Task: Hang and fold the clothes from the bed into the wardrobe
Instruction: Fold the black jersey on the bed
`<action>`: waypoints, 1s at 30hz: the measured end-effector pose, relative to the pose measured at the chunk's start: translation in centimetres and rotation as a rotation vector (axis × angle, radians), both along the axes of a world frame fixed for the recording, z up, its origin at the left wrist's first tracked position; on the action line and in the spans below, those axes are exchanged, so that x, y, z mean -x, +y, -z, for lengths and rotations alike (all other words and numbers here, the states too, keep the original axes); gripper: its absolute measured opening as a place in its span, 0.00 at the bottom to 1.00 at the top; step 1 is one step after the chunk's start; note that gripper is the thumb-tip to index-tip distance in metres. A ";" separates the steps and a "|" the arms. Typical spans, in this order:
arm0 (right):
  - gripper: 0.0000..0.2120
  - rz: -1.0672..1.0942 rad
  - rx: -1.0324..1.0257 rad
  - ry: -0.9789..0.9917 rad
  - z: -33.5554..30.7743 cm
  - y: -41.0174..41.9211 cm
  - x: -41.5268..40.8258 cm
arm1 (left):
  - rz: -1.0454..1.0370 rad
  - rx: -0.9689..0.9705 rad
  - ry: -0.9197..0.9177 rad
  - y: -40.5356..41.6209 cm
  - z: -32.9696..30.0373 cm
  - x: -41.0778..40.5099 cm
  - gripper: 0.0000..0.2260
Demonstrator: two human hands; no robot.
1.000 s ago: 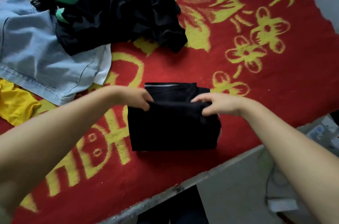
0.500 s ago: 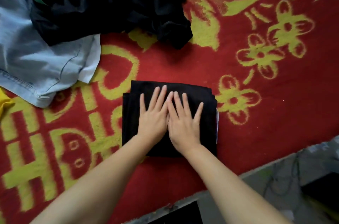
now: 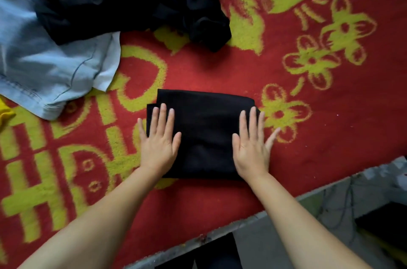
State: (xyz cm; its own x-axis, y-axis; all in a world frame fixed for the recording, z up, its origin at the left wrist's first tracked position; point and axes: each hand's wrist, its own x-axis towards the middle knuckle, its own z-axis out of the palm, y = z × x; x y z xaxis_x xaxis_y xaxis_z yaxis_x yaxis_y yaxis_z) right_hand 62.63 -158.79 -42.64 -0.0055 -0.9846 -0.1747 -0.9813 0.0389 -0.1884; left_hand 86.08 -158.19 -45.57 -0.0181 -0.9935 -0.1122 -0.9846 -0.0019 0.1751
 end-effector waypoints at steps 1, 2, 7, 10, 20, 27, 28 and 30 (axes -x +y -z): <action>0.29 -0.076 0.016 -0.001 -0.2 0.8 -1.2 | 0.110 0.052 0.023 0.8 -0.1 1.0 0.28; 0.29 -0.148 0.004 0.004 -0.1 1.7 -2.3 | 0.211 0.068 0.038 1.8 0.1 2.3 0.28; 0.27 -0.330 -0.149 0.038 2.2 4.0 -2.2 | 0.254 -0.034 -0.002 5.1 2.4 3.2 0.27; 0.28 -0.330 -0.225 0.088 2.4 4.0 1.3 | 0.207 -0.132 -0.044 5.9 2.6 0.0 0.27; 0.51 -0.456 -0.246 0.148 -2.0 6.9 0.5 | 0.494 -0.118 -0.106 7.6 -1.6 -2.8 0.41; 0.54 -0.239 -0.305 0.224 1.6 4.5 -2.2 | 0.354 -0.139 -0.136 4.8 0.5 1.1 0.46; 0.51 -0.234 -0.317 0.217 1.5 4.4 -2.3 | 0.370 -0.187 -0.139 4.8 0.9 0.9 0.46; 0.45 -0.228 -0.339 0.204 1.0 3.9 -2.4 | 0.379 -0.308 -0.142 4.5 0.8 0.9 0.44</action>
State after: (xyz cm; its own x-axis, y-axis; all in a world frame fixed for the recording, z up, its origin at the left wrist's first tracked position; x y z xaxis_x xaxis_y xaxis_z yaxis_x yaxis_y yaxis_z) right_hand 65.08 -154.89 -43.68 0.1374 -0.8521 -0.5049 -0.9876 -0.1568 -0.0041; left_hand 85.23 -153.65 -46.34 -0.3340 -0.8406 -0.4264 -0.9402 0.3294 0.0871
